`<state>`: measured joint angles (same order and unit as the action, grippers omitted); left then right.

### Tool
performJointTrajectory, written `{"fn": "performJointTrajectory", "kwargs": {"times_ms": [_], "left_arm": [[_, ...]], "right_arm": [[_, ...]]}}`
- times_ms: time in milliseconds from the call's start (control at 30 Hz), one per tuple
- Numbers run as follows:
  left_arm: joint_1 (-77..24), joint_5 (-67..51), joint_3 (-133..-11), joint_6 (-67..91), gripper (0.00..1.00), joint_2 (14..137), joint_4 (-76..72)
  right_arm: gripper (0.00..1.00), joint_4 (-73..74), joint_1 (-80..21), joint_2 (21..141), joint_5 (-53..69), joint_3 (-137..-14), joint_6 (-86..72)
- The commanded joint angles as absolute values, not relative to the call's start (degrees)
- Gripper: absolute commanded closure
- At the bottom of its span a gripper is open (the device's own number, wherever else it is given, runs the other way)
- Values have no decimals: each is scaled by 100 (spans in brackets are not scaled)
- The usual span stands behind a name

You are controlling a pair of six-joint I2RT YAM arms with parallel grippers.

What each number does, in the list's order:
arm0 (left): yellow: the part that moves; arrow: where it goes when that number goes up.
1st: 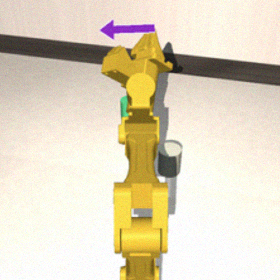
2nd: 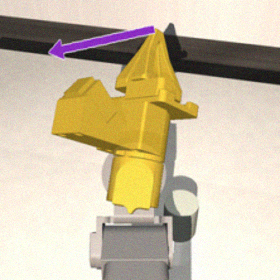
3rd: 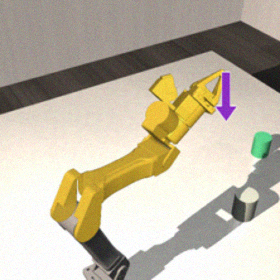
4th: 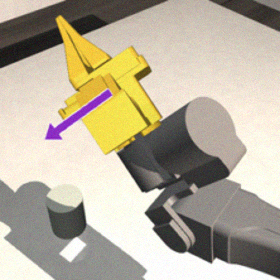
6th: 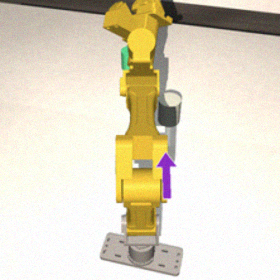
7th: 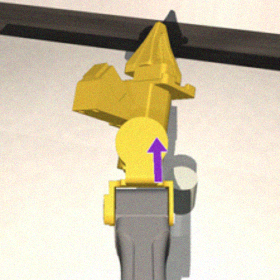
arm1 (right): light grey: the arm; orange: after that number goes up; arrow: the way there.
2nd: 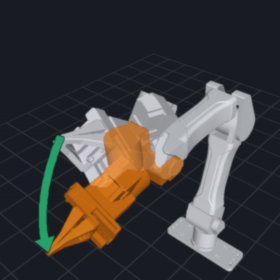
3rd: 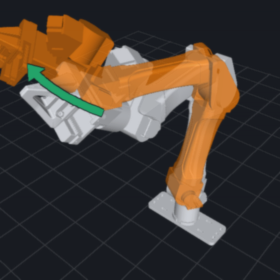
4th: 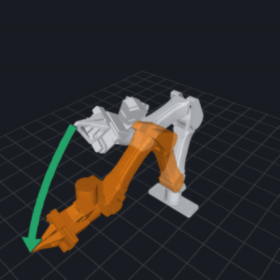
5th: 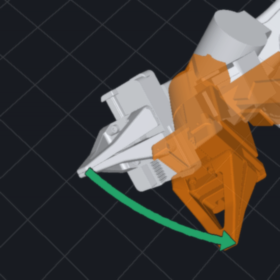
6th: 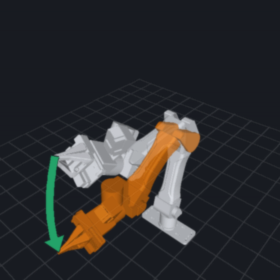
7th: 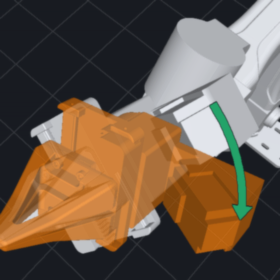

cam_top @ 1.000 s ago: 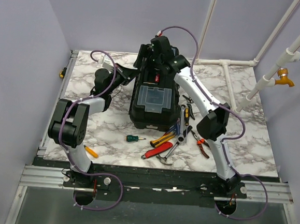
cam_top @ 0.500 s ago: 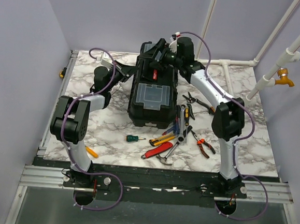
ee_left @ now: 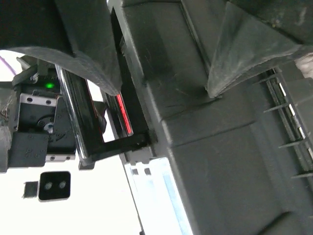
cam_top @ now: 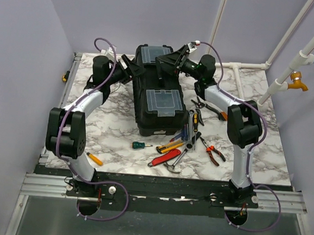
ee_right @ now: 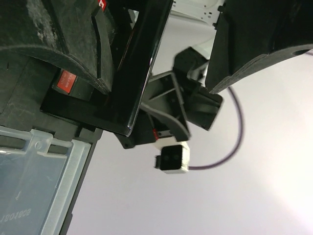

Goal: Pack the tool kit

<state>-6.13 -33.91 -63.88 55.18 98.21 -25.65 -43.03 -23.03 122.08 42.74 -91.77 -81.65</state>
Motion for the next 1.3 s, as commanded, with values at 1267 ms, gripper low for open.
{"fn": "performJointTrajectory", "kwargs": {"times_ms": [1267], "left_arm": [[-1506,-3444,-10519,4477,44,11379,1726]], "right_arm": [[22,-3874,-2893,11555,4391,-8548,-6795]]}}
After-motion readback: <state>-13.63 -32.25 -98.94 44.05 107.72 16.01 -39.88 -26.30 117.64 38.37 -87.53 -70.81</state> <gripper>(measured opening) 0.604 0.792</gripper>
